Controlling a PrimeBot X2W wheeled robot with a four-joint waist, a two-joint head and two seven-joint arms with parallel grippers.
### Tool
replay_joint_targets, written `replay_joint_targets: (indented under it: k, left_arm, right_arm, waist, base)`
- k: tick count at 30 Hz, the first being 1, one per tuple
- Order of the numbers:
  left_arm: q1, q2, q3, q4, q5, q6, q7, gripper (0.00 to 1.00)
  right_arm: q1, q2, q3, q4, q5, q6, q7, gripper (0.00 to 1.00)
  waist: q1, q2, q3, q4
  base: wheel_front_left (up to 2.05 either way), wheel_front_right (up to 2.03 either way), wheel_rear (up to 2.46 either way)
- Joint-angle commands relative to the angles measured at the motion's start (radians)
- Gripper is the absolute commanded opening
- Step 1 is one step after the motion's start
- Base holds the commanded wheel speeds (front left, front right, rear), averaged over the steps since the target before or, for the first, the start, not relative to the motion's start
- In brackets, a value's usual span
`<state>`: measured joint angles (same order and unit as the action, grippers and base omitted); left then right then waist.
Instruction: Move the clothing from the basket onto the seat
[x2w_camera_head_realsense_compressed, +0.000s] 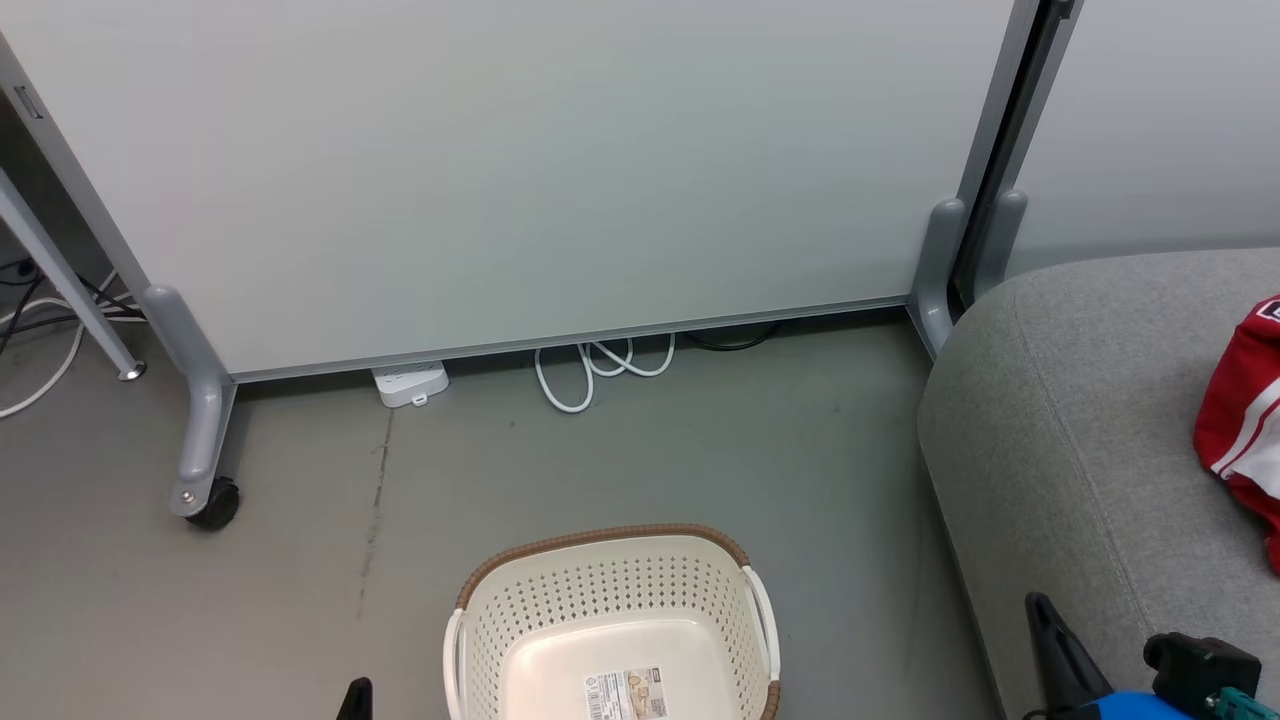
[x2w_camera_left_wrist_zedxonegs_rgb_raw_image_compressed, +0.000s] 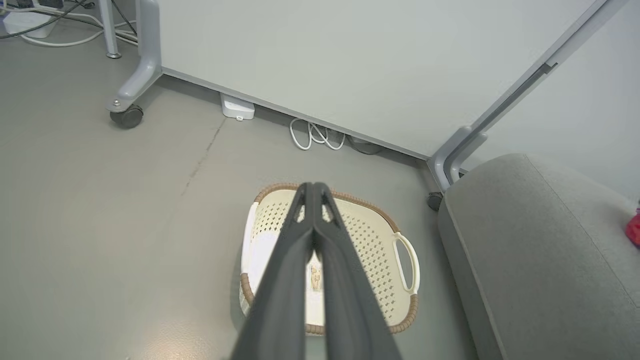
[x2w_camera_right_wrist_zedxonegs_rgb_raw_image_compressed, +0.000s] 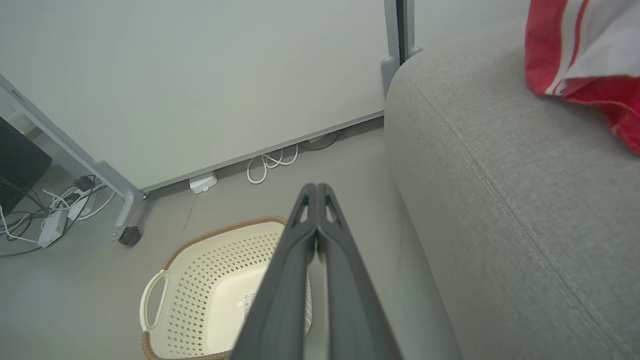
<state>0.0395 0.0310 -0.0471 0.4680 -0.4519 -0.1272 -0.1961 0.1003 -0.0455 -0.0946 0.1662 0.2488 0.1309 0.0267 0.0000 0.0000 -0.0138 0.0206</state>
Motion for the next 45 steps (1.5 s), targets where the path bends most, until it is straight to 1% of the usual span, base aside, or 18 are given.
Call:
replay_joint_targets:
  k: [1,20,45]
  left_arm:
    - [-0.030,0.007,0.009,-0.025,-0.041,-0.001,0.008,0.00]
    - [-0.063,0.011,0.049,-0.077,-0.327,-0.002,0.085,0.00]
    - [-0.097,0.015,0.092,-0.131,-0.625,-0.003,0.167,0.00]
  right_arm:
    - [-0.034,-0.002,-0.002,-0.010,0.050,0.000,0.002,0.00]
    - [-0.082,-0.003,-0.006,0.012,0.387,0.000,0.024,0.00]
    - [-0.132,-0.004,-0.012,0.035,0.736,0.000,0.047,0.00]
  waist:
    - [0.0000,0.0000,0.000,0.000]
    - [0.0000,0.0000,0.003,-0.004]
    - [0.0000,0.0000,0.007,-0.008]
  base:
    - [0.00,0.00,0.00]
    - [0.00,0.00,0.00]
    - [0.00,0.00,0.00]
